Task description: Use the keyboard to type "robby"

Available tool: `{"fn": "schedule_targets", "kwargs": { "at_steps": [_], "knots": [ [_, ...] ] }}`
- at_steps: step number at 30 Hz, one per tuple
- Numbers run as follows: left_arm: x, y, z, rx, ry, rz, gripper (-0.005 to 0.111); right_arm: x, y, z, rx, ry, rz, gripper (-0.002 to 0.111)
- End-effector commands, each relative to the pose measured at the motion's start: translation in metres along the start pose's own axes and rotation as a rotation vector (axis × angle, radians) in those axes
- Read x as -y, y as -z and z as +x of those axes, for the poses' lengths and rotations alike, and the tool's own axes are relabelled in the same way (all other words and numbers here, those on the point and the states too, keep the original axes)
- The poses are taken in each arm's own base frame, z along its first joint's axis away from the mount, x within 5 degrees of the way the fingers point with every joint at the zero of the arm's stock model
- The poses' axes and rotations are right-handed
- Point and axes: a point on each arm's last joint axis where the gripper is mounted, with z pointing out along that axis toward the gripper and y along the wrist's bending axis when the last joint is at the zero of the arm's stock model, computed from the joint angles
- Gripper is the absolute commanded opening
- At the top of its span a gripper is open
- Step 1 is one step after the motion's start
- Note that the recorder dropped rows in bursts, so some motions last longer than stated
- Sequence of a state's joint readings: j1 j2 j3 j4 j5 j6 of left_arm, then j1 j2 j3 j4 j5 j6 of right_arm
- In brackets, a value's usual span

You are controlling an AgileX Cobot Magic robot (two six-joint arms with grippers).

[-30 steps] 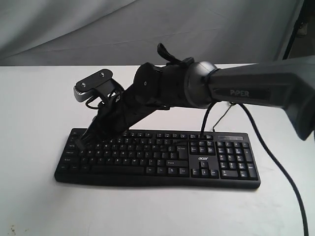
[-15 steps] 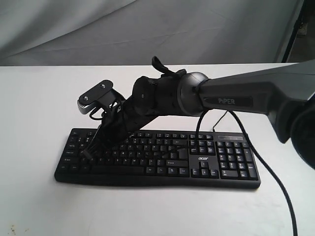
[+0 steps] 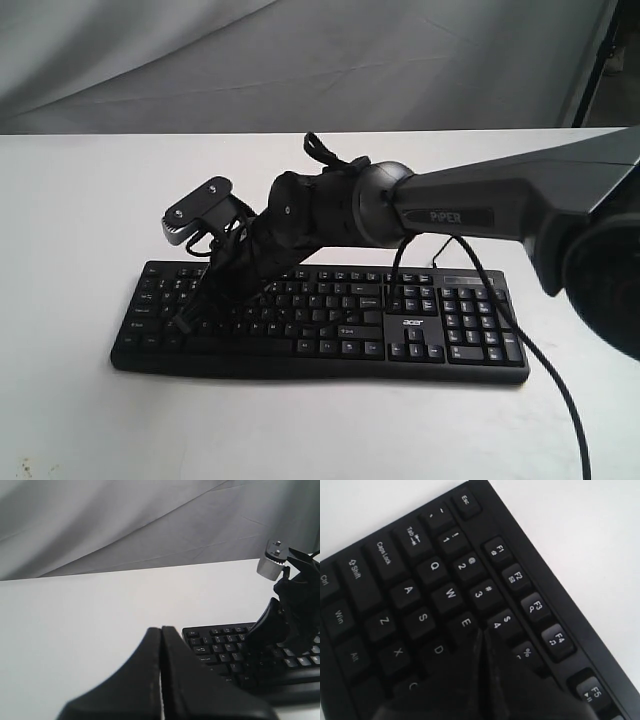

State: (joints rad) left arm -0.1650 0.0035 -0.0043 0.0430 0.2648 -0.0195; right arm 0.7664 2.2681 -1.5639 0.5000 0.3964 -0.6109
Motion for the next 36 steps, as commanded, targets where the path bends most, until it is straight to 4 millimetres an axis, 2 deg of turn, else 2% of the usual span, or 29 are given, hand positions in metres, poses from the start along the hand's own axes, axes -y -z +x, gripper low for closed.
{"fn": "schedule_targets", "kwargs": {
  "at_steps": [1,6,12,17,20,24,36],
  "knots": [
    [0.0,0.0,0.001,0.007,-0.003,0.005,0.0,0.001,-0.003,0.001,-0.004,0.017,0.004,0.0],
    [0.0,0.0,0.001,0.007,-0.003,0.005,0.0,0.001,0.003,-0.003,0.012,0.025,0.009,0.0],
    [0.0,0.0,0.001,0.007,-0.003,0.005,0.0,0.009,0.036,-0.011,0.007,-0.005,0.004,0.0],
    [0.0,0.0,0.001,0.007,-0.003,0.005,0.0,0.019,0.071,0.009,0.001,-0.068,0.038,0.0],
    [0.0,0.0,0.001,0.007,-0.003,0.005,0.0,0.024,0.082,0.026,0.003,-0.109,0.066,0.0],
    [0.0,0.0,0.001,0.007,-0.003,0.005,0.0,0.029,0.081,0.041,-0.004,-0.134,0.093,0.0],
    [0.0,0.0,0.001,0.007,-0.003,0.005,0.0,0.033,0.067,0.05,-0.035,-0.136,0.099,0.0]
  ]
}}
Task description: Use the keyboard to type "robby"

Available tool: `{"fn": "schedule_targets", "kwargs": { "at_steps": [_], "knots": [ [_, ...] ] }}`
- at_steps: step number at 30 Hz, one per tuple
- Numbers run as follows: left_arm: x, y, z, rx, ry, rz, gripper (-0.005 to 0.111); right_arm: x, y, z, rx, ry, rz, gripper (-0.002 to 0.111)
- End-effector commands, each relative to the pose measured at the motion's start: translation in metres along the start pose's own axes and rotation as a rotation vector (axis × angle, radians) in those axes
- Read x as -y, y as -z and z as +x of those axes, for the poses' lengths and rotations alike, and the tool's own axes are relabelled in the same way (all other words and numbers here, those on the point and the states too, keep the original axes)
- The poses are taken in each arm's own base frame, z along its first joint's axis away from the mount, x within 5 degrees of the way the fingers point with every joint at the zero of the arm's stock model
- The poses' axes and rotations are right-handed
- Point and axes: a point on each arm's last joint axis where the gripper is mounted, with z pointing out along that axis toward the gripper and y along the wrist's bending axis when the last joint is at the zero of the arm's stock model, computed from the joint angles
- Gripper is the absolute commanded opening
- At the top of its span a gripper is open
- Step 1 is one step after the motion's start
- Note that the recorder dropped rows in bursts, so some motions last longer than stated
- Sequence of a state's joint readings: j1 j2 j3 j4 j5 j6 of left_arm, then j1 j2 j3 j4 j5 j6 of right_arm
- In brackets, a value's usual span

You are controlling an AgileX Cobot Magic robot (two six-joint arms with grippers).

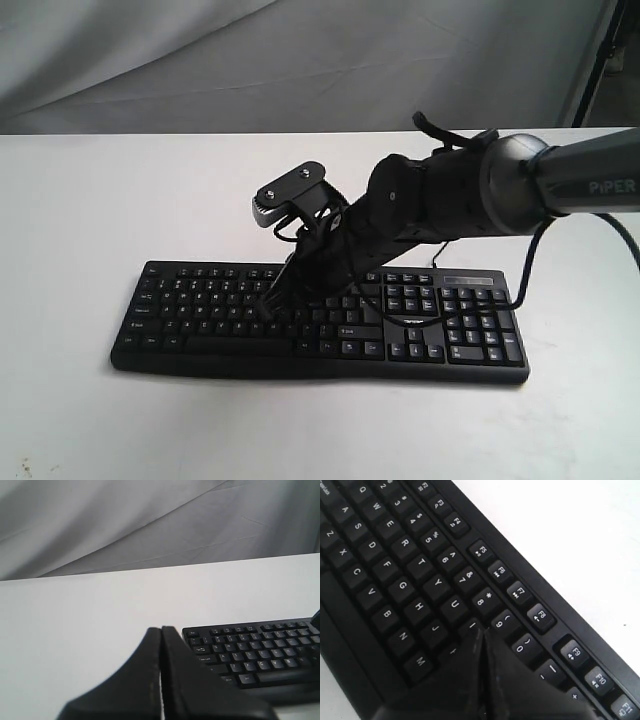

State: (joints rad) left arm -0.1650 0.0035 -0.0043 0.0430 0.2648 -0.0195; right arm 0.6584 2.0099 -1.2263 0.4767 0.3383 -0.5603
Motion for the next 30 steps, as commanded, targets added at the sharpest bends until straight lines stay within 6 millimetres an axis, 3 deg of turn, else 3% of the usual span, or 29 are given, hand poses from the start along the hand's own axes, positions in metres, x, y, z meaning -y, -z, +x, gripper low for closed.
{"fn": "schedule_targets", "kwargs": {
  "at_steps": [1,30],
  "knots": [
    [0.0,0.0,0.001,0.007,-0.003,0.005,0.0,0.005,-0.007,0.005,-0.013,-0.006,0.008,0.0],
    [0.0,0.0,0.001,0.007,-0.003,0.005,0.0,0.008,-0.019,0.01,-0.02,0.014,0.03,0.0]
  ]
}}
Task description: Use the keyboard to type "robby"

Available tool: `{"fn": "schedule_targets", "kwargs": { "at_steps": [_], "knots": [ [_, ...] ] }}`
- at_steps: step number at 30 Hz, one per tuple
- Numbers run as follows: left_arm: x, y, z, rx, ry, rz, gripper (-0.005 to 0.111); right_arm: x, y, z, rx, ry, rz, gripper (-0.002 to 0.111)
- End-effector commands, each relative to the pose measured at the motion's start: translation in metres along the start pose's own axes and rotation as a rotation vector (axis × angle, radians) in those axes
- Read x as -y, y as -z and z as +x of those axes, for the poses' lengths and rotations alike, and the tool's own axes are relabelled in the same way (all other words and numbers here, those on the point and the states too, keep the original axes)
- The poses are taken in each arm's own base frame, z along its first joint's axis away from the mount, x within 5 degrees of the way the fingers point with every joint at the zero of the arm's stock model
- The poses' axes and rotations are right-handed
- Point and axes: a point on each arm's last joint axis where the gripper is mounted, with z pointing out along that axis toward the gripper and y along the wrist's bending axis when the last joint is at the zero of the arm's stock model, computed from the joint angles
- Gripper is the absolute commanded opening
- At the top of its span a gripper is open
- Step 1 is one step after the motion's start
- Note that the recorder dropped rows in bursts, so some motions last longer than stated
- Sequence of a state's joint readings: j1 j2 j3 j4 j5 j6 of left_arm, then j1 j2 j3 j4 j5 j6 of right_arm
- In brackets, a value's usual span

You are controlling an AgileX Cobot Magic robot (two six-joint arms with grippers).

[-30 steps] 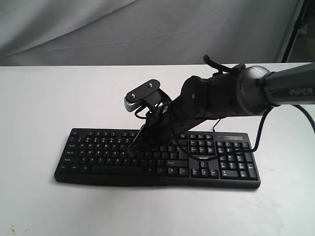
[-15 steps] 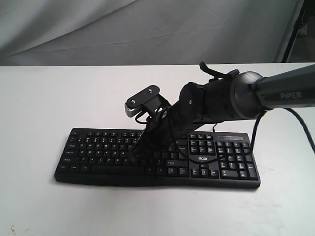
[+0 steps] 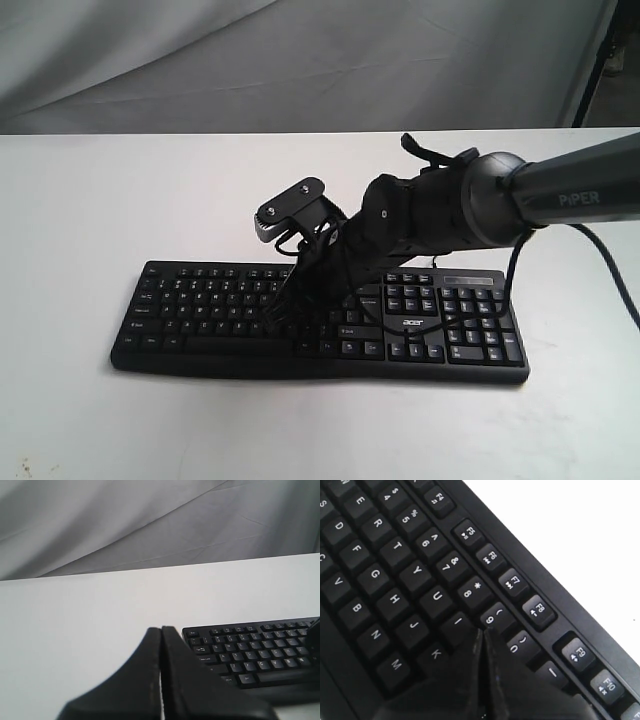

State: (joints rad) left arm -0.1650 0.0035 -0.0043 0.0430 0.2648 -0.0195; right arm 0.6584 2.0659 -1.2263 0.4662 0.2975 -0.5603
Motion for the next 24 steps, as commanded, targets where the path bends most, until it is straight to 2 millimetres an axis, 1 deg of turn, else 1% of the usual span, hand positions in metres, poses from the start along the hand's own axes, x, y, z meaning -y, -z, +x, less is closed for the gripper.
{"fn": "schedule_targets", "kwargs": {
  "at_steps": [1,11,13,16,20,21,22,23,24],
  "knots": [
    [0.0,0.0,0.001,0.007,-0.003,0.005,0.0,0.004,0.0,0.001,0.003,0.012,0.012,0.0],
    [0.0,0.0,0.001,0.007,-0.003,0.005,0.0,0.004,0.0,0.001,-0.001,0.015,0.01,0.0],
    [0.0,0.0,0.001,0.007,-0.003,0.005,0.0,0.004,0.002,0.0,0.007,0.016,0.012,0.0],
    [0.0,0.0,0.001,0.007,-0.003,0.005,0.0,0.003,0.012,-0.005,0.024,0.02,0.009,0.0],
    [0.0,0.0,0.001,0.007,-0.003,0.005,0.0,0.0,0.033,-0.014,0.048,-0.006,0.001,0.0],
    [0.0,0.0,0.001,0.007,-0.003,0.005,0.0,-0.008,0.041,-0.023,0.048,0.005,-0.014,0.0],
    [0.0,0.0,0.001,0.007,-0.003,0.005,0.0,-0.02,0.044,-0.033,0.041,0.036,-0.038,0.0],
    [0.0,0.0,0.001,0.007,-0.003,0.005,0.0,-0.025,0.041,-0.035,0.042,0.05,-0.045,0.0],
    [0.0,0.0,0.001,0.007,-0.003,0.005,0.0,-0.036,0.036,-0.038,0.048,0.075,-0.057,0.0]
  ]
}}
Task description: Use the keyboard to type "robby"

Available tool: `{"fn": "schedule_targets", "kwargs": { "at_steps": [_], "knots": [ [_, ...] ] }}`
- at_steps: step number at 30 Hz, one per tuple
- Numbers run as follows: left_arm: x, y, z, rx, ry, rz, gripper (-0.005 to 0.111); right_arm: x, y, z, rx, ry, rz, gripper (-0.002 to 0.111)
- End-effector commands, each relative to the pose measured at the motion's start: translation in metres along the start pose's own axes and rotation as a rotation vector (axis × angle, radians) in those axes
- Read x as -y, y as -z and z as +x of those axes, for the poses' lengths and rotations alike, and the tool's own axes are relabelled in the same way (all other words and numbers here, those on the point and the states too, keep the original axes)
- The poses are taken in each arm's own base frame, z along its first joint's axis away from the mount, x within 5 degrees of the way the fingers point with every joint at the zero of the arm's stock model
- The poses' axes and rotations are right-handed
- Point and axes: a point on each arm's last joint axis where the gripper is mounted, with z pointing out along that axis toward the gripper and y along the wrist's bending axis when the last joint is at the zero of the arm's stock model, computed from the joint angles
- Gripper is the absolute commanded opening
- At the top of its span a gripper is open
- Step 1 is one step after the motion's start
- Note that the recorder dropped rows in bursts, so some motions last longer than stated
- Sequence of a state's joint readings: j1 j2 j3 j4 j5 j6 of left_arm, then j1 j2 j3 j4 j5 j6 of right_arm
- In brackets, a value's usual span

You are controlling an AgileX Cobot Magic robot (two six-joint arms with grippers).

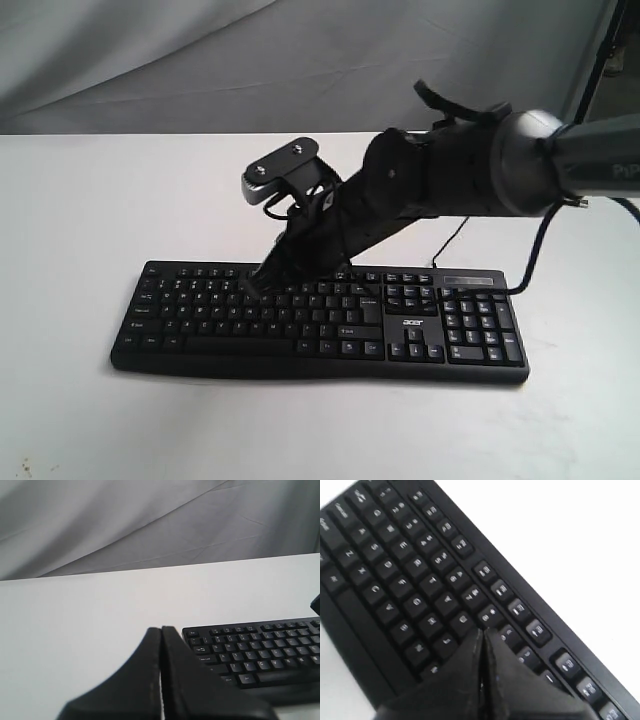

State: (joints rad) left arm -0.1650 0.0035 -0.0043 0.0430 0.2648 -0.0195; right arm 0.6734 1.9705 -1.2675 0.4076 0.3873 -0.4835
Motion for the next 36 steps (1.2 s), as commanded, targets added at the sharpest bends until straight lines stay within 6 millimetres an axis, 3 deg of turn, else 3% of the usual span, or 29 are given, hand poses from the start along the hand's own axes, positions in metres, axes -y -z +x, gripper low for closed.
{"fn": "schedule_targets", "kwargs": {
  "at_steps": [1,6,9,36],
  "knots": [
    [0.0,0.0,0.001,0.007,-0.003,0.005,0.0,-0.03,-0.006,-0.014,0.009,0.072,-0.038,0.0],
    [0.0,0.0,0.001,0.007,-0.003,0.005,0.0,-0.05,-0.028,-0.006,-0.009,0.093,-0.062,0.0],
    [0.0,0.0,0.001,0.007,-0.003,0.005,0.0,-0.052,-0.035,-0.002,-0.017,0.084,-0.065,0.0],
    [0.0,0.0,0.001,0.007,-0.003,0.005,0.0,-0.047,-0.06,0.009,-0.032,0.074,-0.043,0.0]
  ]
}}
